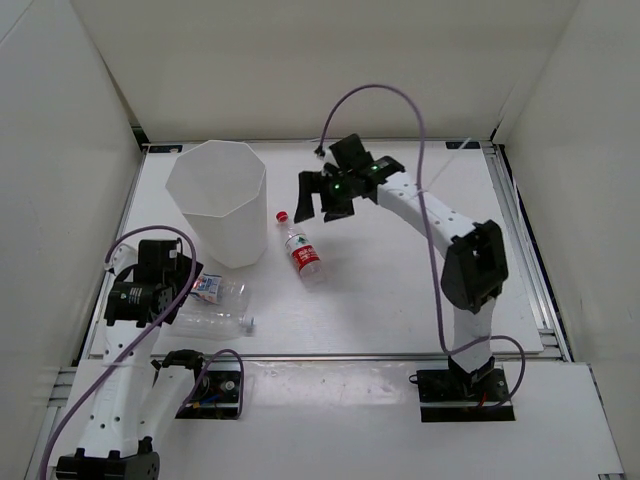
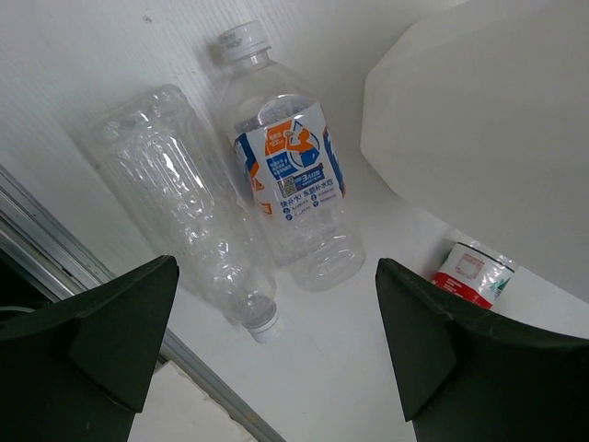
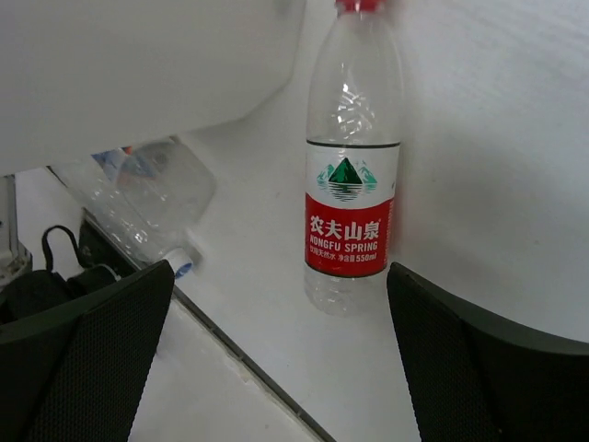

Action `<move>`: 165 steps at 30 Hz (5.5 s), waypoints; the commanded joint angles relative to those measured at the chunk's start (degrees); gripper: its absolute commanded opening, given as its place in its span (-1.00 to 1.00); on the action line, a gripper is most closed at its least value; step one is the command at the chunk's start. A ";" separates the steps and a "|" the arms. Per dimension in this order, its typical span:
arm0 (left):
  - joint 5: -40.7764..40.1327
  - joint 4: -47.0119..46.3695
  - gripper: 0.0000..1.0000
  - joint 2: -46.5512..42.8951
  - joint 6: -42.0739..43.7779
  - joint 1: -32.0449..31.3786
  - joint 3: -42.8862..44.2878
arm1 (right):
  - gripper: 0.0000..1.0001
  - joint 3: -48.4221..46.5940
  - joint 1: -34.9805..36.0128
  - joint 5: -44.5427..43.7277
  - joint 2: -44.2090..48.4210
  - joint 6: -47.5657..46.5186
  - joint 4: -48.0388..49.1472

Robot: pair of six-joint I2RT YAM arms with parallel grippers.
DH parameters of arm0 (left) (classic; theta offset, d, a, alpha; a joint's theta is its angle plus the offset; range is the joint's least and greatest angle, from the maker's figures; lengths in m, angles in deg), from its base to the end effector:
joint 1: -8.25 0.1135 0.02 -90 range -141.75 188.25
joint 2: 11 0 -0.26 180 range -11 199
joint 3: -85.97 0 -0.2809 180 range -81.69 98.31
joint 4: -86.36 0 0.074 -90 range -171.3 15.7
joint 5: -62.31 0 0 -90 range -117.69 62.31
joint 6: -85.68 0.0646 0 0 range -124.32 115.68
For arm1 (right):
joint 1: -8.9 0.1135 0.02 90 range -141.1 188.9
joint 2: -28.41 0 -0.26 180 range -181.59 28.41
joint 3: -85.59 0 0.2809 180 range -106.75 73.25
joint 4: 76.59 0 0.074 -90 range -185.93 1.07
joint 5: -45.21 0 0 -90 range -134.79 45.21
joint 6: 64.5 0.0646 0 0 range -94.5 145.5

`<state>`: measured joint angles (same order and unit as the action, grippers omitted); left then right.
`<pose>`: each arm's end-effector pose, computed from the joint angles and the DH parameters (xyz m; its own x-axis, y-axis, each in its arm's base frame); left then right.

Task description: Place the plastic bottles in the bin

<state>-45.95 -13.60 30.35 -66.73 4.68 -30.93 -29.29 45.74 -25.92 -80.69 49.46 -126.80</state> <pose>0.1578 0.0104 0.2742 -0.3000 -0.8246 -0.4797 -0.8013 0.4907 -0.3424 0.3725 0.3051 0.2929 -0.8174 -0.1323 -0.5606 -0.4599 0.7359 0.4969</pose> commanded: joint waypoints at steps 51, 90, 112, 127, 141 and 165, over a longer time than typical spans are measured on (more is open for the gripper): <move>-0.46 2.87 0.98 0.58 7.04 -0.21 0.57 | 1.00 -2.40 6.40 7.13 -22.03 22.17 4.81; 4.29 5.16 0.98 1.81 -1.14 -0.21 -8.31 | -0.40 -38.25 12.73 -6.21 -12.71 10.14 20.28; 4.73 1.30 0.98 1.11 -8.24 1.90 -16.48 | 1.00 -25.18 16.15 -21.50 18.37 -0.32 9.92; 8.93 -11.27 0.64 4.36 -13.53 2.43 -26.06 | 1.00 -12.52 18.62 -24.15 31.76 -1.99 2.80; 4.40 2.19 -0.08 -1.80 -8.62 3.57 11.84 | 1.00 -4.95 18.62 -27.93 39.14 0.29 2.80; -24.43 -29.04 1.00 28.20 26.31 -13.39 40.77 | 1.00 -0.47 18.62 -28.10 41.41 1.87 1.57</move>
<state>-58.21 -41.34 66.69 -42.23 -6.82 10.51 -30.38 64.12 -52.24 -42.42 51.06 -126.34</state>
